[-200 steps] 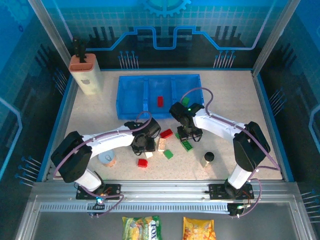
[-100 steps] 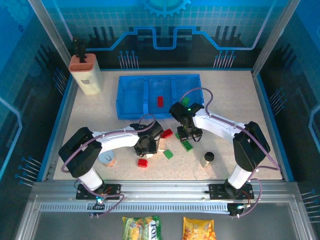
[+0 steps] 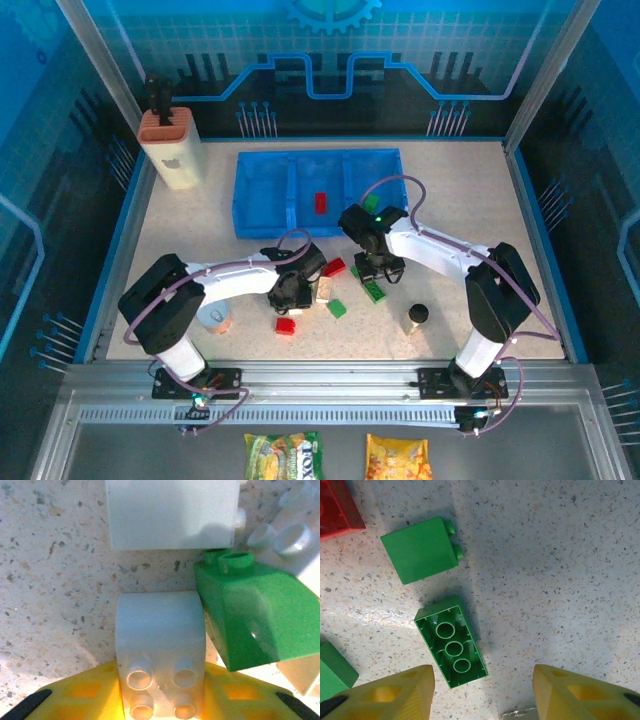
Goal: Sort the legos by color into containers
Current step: Pick up the lego from the middle-left of the table.
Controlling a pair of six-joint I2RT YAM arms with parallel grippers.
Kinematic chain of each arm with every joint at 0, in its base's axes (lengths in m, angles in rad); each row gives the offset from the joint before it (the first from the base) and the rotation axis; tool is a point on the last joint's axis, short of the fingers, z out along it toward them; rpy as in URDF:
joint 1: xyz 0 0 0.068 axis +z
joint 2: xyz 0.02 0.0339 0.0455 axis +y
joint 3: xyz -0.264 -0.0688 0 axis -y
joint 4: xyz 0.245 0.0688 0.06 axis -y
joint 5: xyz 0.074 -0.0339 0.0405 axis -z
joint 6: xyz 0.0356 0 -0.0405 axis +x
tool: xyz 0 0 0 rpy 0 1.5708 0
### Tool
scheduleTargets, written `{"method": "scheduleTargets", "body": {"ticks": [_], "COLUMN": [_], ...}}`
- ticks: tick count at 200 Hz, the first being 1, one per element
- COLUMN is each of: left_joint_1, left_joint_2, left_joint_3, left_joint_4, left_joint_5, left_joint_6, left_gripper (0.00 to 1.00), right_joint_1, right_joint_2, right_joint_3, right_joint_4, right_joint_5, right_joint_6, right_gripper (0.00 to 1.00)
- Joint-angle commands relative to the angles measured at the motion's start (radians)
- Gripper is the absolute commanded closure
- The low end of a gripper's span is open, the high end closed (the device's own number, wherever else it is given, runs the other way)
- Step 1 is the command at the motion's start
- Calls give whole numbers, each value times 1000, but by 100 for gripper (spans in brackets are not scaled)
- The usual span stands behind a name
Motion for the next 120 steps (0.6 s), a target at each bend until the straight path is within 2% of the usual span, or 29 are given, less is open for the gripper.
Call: {"method": "scheduleTargets", "body": {"ticks": [1, 65, 120], "left_joint_1": [-7, 24, 117], "left_joint_2": [-41, -121, -183], "left_joint_3": [-3, 44, 122], "left_joint_4": [-44, -137, -216], "left_joint_5": [-22, -56, -48], "left_joint_6": [18, 78, 197], "left_gripper": [63, 65, 65], "right_joint_1": [14, 15, 16], "right_joint_2": [8, 6, 6], "right_joint_3": [5, 9, 18], "right_joint_4": [-12, -18, -29], "right_joint_5": [2, 5, 13], "right_joint_6": [8, 13, 17], "right_gripper": [44, 45, 45]}}
